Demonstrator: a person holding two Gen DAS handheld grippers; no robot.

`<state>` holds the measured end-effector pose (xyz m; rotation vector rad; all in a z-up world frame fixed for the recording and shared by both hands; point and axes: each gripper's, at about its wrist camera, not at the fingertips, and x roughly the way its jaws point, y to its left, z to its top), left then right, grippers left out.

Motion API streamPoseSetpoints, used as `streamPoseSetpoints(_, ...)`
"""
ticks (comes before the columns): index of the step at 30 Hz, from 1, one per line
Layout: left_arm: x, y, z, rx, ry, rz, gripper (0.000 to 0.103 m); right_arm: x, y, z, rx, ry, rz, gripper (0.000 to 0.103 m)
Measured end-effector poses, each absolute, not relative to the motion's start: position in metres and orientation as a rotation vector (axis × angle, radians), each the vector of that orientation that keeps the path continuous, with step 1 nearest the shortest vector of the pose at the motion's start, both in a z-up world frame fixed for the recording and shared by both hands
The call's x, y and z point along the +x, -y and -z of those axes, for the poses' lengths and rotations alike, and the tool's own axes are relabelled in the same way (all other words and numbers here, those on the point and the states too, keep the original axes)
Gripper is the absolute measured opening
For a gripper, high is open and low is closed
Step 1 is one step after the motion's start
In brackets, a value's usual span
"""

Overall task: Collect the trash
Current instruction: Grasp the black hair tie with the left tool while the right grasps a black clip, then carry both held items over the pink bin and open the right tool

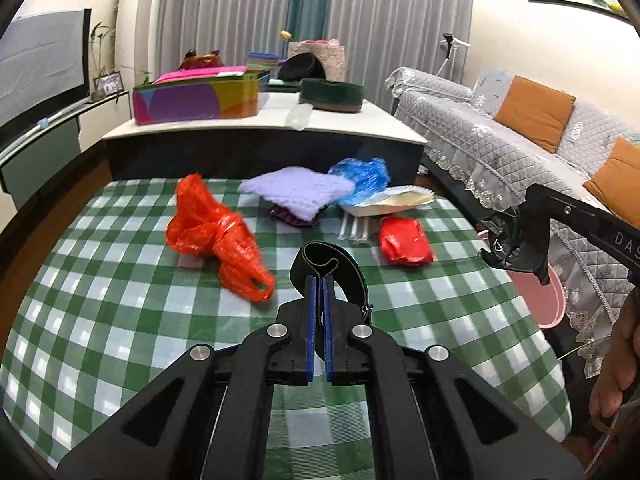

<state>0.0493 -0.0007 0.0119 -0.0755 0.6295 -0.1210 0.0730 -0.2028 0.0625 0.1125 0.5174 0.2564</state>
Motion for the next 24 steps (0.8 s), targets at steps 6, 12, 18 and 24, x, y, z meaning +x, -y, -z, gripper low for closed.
streamPoseSetpoints(6,0.048,0.016,-0.019,-0.066,-0.613,0.155,0.003,0.065,0.223,-0.070,0.111,-0.491,-0.214,0.007)
streamPoseSetpoints(12,0.050,0.032,-0.026,-0.060,-0.596,0.186,0.003,0.062,0.244,-0.072,0.118,-0.477,-0.169,0.007)
streamPoseSetpoints(18,0.055,0.047,-0.028,-0.054,-0.589,0.209,0.003,0.062,0.262,-0.071,0.124,-0.470,-0.132,0.007)
streamPoseSetpoints(24,0.062,0.059,-0.029,-0.057,-0.589,0.231,0.003,0.062,0.278,-0.068,0.128,-0.468,-0.095,0.007)
